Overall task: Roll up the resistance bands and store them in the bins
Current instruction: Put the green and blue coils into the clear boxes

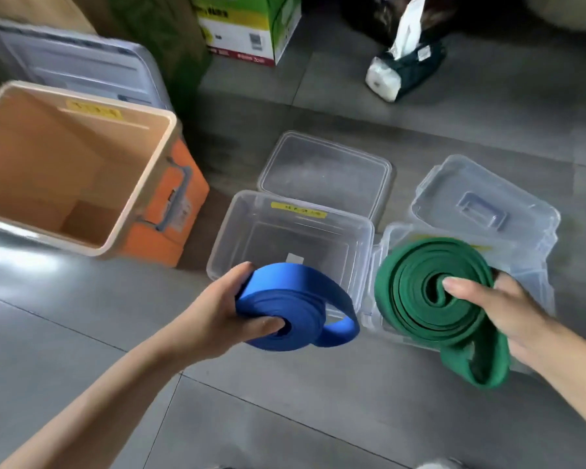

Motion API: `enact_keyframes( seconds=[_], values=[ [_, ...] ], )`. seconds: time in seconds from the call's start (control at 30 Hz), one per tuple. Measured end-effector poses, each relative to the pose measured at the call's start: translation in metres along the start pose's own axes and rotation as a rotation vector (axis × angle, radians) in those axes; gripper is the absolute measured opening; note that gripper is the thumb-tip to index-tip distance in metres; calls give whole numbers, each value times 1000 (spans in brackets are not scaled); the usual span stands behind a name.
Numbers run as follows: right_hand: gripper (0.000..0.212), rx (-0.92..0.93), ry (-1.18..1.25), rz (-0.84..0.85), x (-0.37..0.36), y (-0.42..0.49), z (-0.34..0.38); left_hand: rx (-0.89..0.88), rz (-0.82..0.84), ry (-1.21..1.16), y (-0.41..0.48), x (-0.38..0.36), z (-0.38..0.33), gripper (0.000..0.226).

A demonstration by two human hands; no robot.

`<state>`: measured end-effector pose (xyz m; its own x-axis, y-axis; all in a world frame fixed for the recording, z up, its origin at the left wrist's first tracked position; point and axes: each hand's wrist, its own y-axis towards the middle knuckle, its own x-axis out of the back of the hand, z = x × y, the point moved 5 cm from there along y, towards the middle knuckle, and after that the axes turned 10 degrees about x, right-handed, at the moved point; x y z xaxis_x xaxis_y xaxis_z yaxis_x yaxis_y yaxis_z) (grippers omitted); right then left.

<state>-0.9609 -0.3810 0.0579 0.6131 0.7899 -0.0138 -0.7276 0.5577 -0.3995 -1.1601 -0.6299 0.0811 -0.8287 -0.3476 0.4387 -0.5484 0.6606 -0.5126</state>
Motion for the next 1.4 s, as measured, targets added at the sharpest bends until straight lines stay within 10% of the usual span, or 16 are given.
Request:
enact_keyframes(
  seconds=[0.17,0.53,0.8,1.07,1.4],
  values=[
    [82,-27,-42,51,-5,11,1,-10,20,-128,11,-5,10,66],
    [9,-35,-83,22,-76,29,13,133,126,-277,-4,-6,41,68],
    [28,-150,-159,26,-161,108,4,186,117,-203,-29,8,71,56],
    [81,-323,-470,148,-193,147,-74,191,87,-195,-48,11,88,42],
    [94,-38,-1622,290,-189,133,-32,161,102,-119,-30,2,62,41]
  ],
)
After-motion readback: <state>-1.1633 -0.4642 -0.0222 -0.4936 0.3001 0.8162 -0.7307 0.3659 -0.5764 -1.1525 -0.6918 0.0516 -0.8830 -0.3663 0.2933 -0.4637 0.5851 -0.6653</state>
